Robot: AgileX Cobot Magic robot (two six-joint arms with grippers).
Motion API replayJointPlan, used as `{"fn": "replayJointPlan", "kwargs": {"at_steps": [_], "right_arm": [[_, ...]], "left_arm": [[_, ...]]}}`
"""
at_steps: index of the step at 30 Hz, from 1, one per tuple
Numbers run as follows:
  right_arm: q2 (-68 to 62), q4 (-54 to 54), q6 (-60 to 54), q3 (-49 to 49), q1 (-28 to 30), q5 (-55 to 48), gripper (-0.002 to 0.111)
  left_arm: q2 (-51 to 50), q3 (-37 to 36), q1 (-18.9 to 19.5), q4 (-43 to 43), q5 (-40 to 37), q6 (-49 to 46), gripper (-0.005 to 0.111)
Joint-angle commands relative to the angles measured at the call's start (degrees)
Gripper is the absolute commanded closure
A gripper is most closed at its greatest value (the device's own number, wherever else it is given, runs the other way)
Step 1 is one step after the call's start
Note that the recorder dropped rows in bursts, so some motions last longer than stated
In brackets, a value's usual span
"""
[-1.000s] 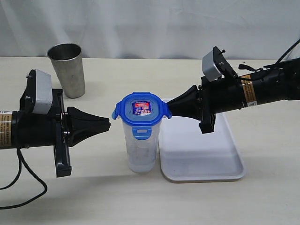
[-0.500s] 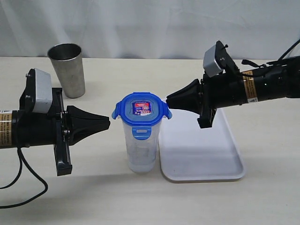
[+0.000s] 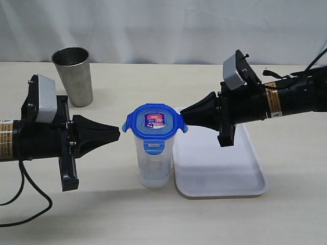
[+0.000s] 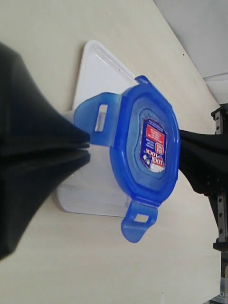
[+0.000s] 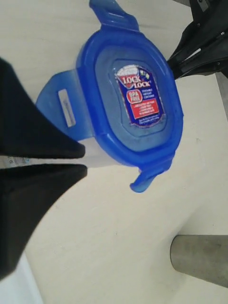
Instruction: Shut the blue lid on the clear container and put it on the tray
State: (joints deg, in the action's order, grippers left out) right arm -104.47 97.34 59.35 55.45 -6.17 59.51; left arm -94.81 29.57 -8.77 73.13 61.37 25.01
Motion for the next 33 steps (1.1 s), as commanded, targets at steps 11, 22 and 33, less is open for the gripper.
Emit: {"fn": "replayJointPlan", "kwargs": {"at_steps": [11, 22, 33], "right_arm": [[1.9, 0.1, 2.7, -0.3, 0.1, -11.6, 0.104], [6.6, 2.6, 7.9, -0.3, 0.1, -18.3, 0.104], [6.6, 2.6, 7.9, -0.5, 0.1, -18.3, 0.104]], "left_arm": [[-0.1, -0.2, 2.0, -2.3, -3.8, -2.9, 0.107], [-10.9, -0.2, 8.1, -6.9, 2.2, -15.9, 0.107], [-20.6, 0.0, 5.9, -14.2, 8.6, -29.9, 0.099]]}}
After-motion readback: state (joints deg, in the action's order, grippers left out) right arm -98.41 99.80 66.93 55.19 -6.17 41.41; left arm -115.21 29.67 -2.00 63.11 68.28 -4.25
